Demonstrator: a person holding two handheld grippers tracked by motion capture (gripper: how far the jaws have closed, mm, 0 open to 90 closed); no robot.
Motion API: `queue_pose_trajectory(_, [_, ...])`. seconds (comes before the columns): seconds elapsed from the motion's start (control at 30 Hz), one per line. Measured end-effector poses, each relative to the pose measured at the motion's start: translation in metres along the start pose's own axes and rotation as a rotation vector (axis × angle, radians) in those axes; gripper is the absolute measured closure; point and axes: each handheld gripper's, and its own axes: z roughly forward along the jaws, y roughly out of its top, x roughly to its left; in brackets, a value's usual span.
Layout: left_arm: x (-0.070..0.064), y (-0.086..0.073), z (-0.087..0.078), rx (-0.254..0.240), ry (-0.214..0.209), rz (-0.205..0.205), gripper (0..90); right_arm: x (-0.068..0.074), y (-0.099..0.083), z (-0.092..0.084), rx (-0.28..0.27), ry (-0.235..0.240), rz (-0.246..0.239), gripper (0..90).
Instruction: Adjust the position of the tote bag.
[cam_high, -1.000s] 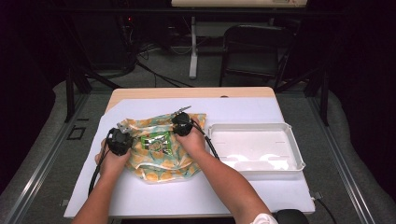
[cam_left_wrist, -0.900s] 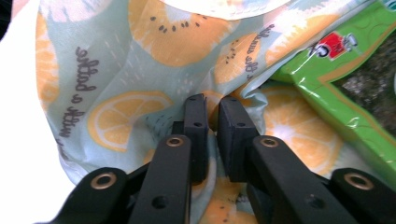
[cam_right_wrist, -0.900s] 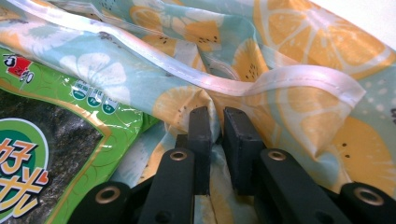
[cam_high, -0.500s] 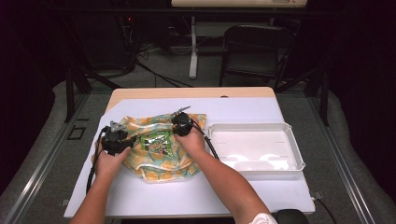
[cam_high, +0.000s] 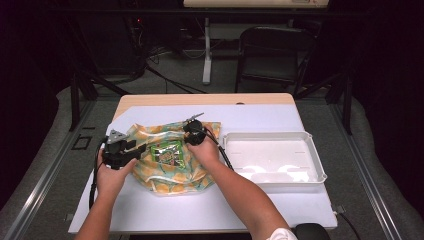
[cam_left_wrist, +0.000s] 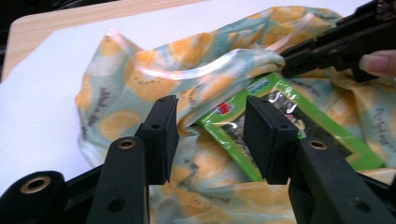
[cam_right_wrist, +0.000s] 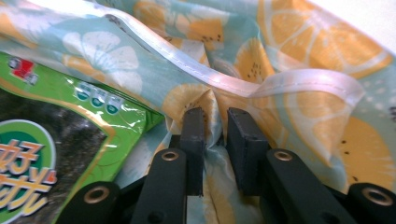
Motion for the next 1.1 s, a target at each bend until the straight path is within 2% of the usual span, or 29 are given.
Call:
queue_pose_trajectory(0.1, [-0.001,0.000,0.001,0.011,-0.003,0.010,55.7,0.000,0.004,-0.010,-0.015,0.015,0.002,74.4])
queue_pose_trajectory(0.33, [-0.002,0.000,0.001,0.016,-0.002,0.015,56.3,0.008,0.010,-0.042,-0.073,0.029,-0.059,68.8])
queue_pose_trajectory(0.43, [-0.003,0.000,0.001,0.019,-0.004,0.023,56.4,0.013,0.010,-0.057,-0.118,0.067,-0.052,67.8])
queue_pose_trajectory(0.5, [-0.004,0.000,0.001,0.019,-0.005,0.023,56.4,0.016,0.008,-0.065,-0.123,0.089,-0.057,67.6])
queue_pose_trajectory(0.67, [-0.006,0.000,0.002,0.025,-0.008,0.028,56.5,0.022,-0.007,-0.082,-0.124,0.118,-0.086,67.9])
queue_pose_trajectory(0.8, [-0.010,-0.001,0.004,0.056,-0.019,0.037,60.4,0.024,-0.020,-0.090,-0.122,0.135,-0.101,68.4])
queue_pose_trajectory(0.9, [-0.014,-0.004,0.004,0.074,-0.006,0.054,63.0,0.024,-0.028,-0.095,-0.122,0.139,-0.114,68.4])
queue_pose_trajectory(1.1, [-0.022,-0.007,0.005,0.073,-0.016,0.064,65.4,0.024,-0.047,-0.101,-0.134,0.147,-0.127,69.5])
